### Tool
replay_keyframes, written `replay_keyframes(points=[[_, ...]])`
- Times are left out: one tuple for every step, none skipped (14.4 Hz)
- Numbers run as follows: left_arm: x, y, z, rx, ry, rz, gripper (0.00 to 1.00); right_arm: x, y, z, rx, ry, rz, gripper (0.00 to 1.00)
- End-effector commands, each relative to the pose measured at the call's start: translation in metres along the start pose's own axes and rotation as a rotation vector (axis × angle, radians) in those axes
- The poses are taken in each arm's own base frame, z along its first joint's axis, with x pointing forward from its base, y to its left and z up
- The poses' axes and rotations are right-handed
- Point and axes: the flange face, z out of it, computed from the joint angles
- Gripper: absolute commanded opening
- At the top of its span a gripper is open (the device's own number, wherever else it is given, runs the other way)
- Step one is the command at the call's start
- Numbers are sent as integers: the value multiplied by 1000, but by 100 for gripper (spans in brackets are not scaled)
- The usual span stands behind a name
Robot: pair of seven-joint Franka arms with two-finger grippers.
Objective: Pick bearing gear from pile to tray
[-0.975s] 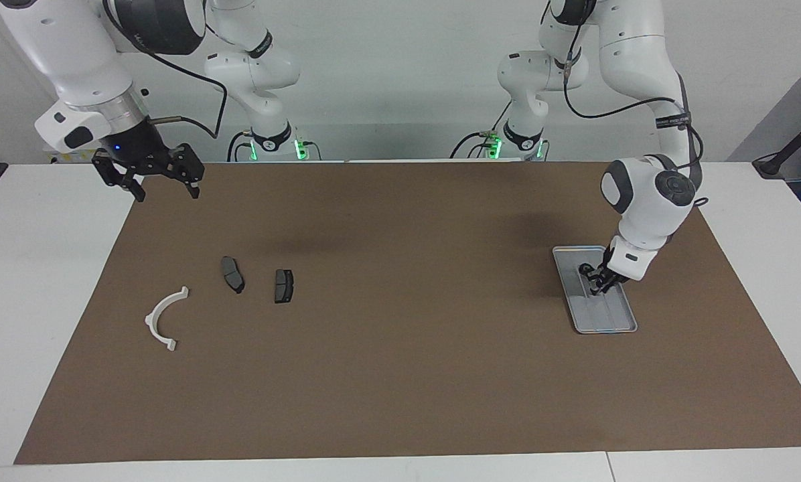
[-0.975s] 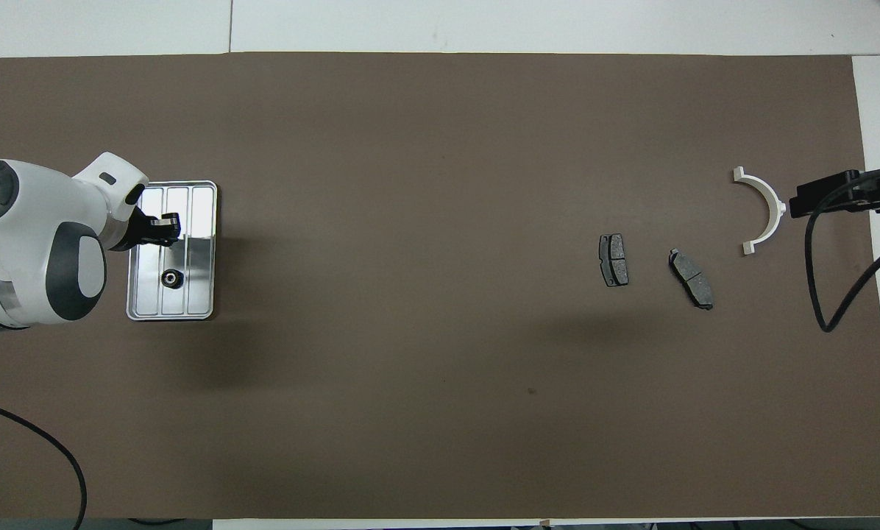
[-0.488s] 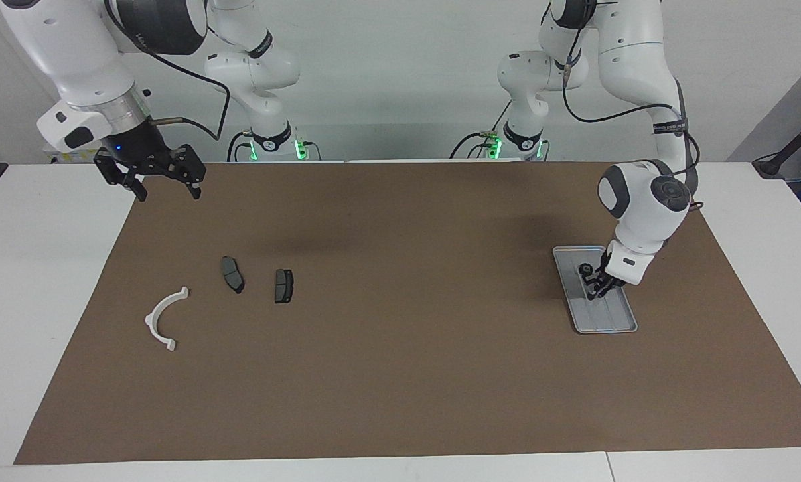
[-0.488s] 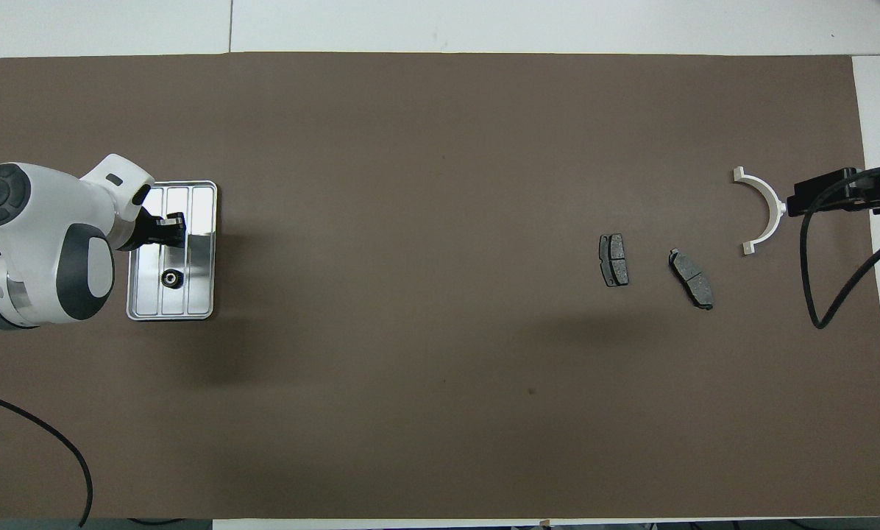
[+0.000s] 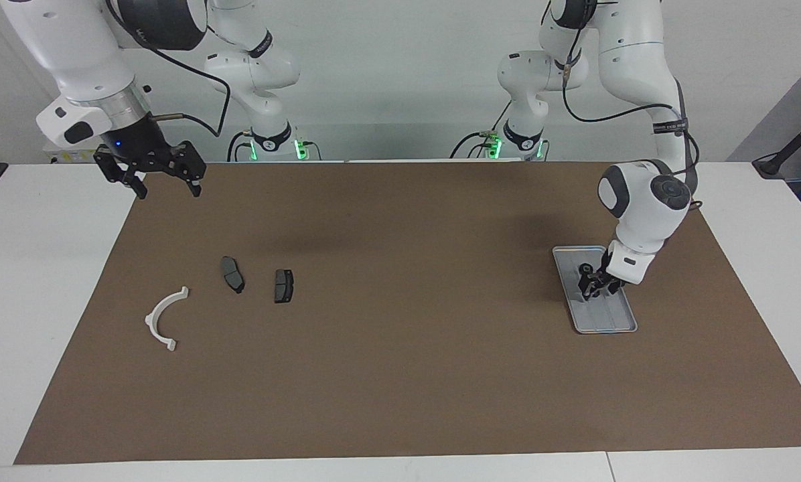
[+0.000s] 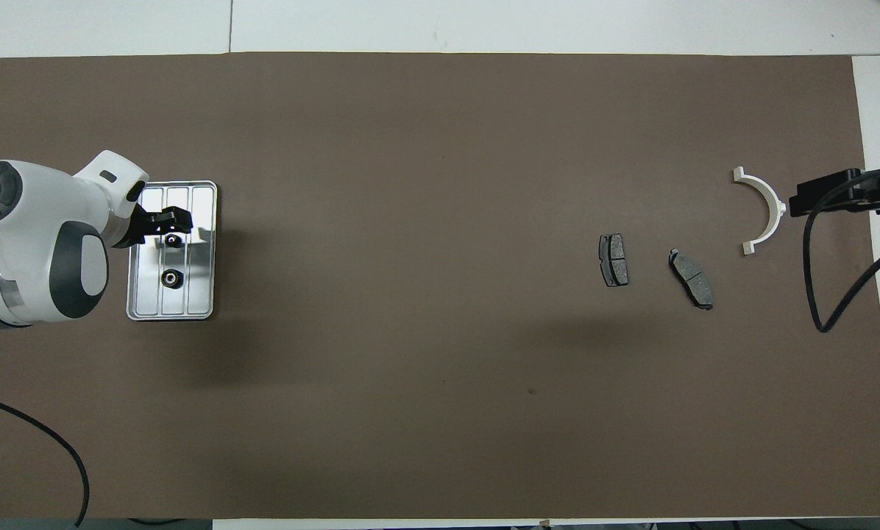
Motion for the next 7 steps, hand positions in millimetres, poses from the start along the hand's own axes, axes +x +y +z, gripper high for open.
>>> replay_keyframes(points=[[3,-8,-89,3,-61,-10,100,-8,-2,0,12,10,10,100],[-1,-8,-116,3,-79,-9,100,-8,-2,0,12,10,10,100],[-8,-8,-142,5,-99,-8,100,-8,-2,0,12,10,10,100],[-13,-8,-165,4,-112,-5,100,-8,-2,0,12,10,10,100],[-19,-7,-185,4,-118,-2,100,-8,-2,0,12,10,11,100],[-24,-6,-206,2,-114,3,100,-8,-2,0,12,10,10,100],[-28,-6,-225,-1,-104,5,100,-8,-2,0,12,10,10,100]])
